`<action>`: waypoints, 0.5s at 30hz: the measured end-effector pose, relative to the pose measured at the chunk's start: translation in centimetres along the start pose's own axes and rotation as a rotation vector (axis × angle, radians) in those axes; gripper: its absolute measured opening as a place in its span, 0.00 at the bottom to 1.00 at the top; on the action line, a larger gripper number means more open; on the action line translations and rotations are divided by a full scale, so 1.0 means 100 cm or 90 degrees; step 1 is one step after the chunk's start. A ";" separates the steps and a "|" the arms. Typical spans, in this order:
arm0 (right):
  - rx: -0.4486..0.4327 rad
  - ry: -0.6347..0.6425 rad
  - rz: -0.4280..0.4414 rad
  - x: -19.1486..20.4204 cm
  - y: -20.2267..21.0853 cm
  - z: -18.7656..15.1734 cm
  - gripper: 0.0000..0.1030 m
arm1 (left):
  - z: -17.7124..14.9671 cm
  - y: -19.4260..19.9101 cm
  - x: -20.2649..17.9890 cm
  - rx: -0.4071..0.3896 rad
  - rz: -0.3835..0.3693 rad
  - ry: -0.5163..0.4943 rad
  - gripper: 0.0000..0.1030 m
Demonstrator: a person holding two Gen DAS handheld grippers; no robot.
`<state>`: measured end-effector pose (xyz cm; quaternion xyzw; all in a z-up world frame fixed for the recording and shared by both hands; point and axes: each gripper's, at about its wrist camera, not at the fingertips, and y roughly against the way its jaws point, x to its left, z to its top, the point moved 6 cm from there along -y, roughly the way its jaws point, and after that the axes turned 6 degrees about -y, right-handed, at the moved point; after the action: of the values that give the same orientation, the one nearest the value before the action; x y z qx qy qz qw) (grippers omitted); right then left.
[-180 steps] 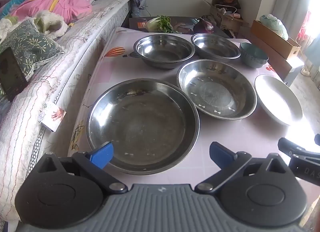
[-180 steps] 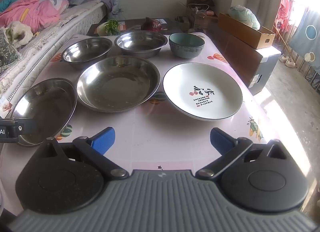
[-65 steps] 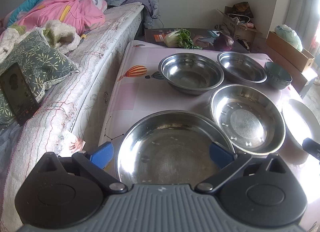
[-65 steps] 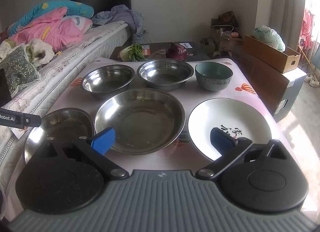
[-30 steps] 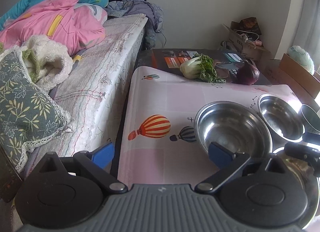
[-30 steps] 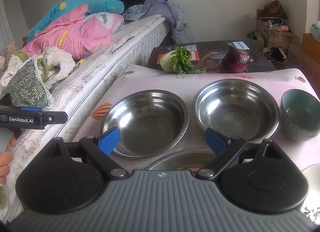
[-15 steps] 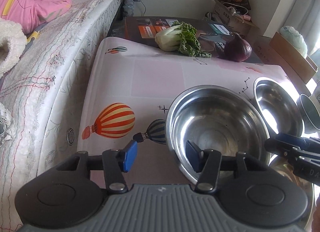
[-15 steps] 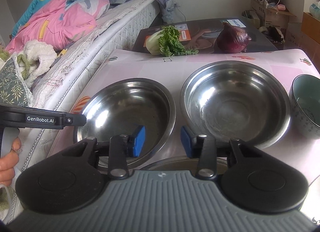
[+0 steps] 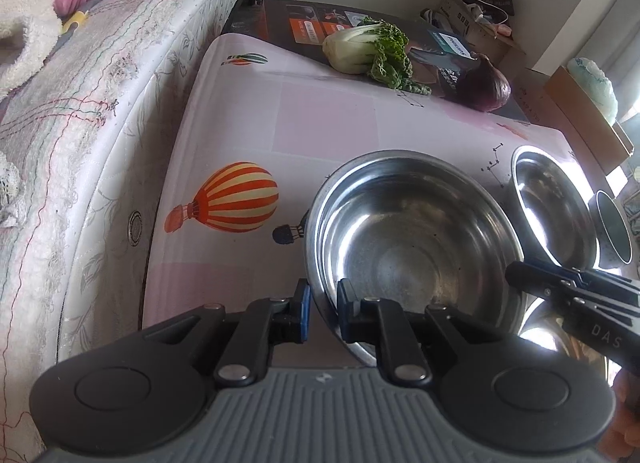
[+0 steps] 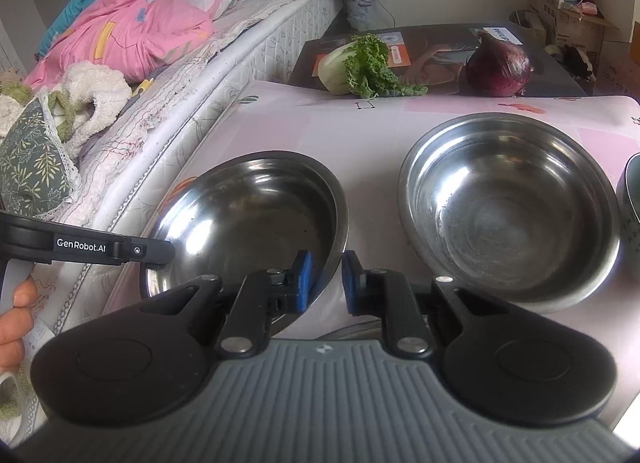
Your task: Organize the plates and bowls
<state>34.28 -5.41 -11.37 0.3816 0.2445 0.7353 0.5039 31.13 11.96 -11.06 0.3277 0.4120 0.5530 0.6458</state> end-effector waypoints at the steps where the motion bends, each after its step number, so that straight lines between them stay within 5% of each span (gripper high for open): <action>1: 0.001 0.007 0.003 0.003 0.000 -0.001 0.15 | -0.003 0.002 0.003 0.002 -0.004 0.005 0.15; 6: 0.004 0.026 0.005 0.011 -0.001 -0.001 0.15 | -0.013 0.008 0.011 0.000 -0.001 0.001 0.18; 11: 0.002 0.013 0.002 0.008 -0.006 0.004 0.15 | -0.010 0.008 0.005 -0.014 0.059 -0.050 0.30; 15: 0.008 0.015 0.003 0.009 -0.013 0.007 0.12 | -0.007 0.001 0.007 -0.010 0.071 -0.051 0.31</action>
<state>35.37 -4.11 -11.68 0.3766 0.2542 0.7394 0.4968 30.51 12.63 -11.39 0.3670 0.3623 0.5776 0.6328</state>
